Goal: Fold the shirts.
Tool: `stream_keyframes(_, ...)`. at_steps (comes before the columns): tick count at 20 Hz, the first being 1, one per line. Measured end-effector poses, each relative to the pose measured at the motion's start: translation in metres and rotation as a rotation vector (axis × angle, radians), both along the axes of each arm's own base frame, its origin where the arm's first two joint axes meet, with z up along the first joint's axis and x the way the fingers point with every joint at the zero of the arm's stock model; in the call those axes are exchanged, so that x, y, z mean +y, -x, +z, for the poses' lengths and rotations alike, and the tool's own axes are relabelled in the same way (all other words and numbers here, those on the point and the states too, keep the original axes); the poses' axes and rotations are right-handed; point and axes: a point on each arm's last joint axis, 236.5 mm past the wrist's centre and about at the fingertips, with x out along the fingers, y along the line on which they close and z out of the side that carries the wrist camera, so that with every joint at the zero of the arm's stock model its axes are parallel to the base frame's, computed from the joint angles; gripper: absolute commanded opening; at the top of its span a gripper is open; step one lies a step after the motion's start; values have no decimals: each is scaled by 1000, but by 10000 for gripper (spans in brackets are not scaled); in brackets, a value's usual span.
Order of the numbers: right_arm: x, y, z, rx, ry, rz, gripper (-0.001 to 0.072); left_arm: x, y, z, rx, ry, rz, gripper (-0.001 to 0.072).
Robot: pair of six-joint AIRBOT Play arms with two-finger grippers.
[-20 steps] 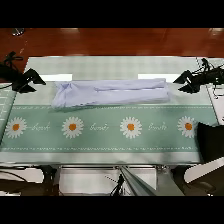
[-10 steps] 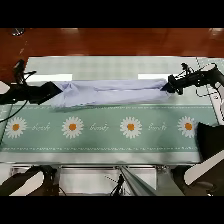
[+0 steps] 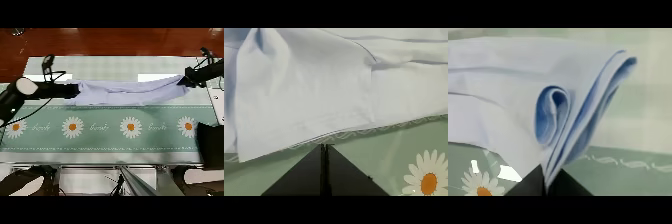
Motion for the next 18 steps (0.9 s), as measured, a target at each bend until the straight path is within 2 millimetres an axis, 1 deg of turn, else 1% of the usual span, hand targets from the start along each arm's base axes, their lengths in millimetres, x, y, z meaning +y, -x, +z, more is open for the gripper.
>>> stream_keyframes(2,3,30,28,-32,61,13,26,-44,-1,-7,13,1,-89,17)
stream_keyframes(5,20,74,60,-94,109,21,26,-120,-4,-17,36,0,-243,17)
stream_keyframes(7,30,96,74,-133,119,19,26,-172,0,-27,72,3,-337,17)
stream_keyframes(9,41,113,87,-172,109,16,26,-218,8,-38,113,9,-405,18)
stream_keyframes(10,46,119,93,-193,102,19,26,-239,15,-45,137,12,-434,18)
stream_keyframes(11,51,123,99,-212,93,18,26,-260,28,-52,171,22,-465,18)
stream_keyframes(12,54,127,104,-226,87,21,27,-281,42,-58,206,38,-494,18)
stream_keyframes(14,60,133,110,-243,73,24,26,-313,75,-70,271,70,-545,20)
stream_keyframes(16,64,136,113,-251,64,27,26,-334,105,-78,330,91,-586,19)
stream_keyframes(17,65,137,114,-256,61,26,27,-342,115,-78,346,103,-604,19)
stream_keyframes(18,66,138,115,-258,58,26,26,-344,122,-75,365,115,-622,19)
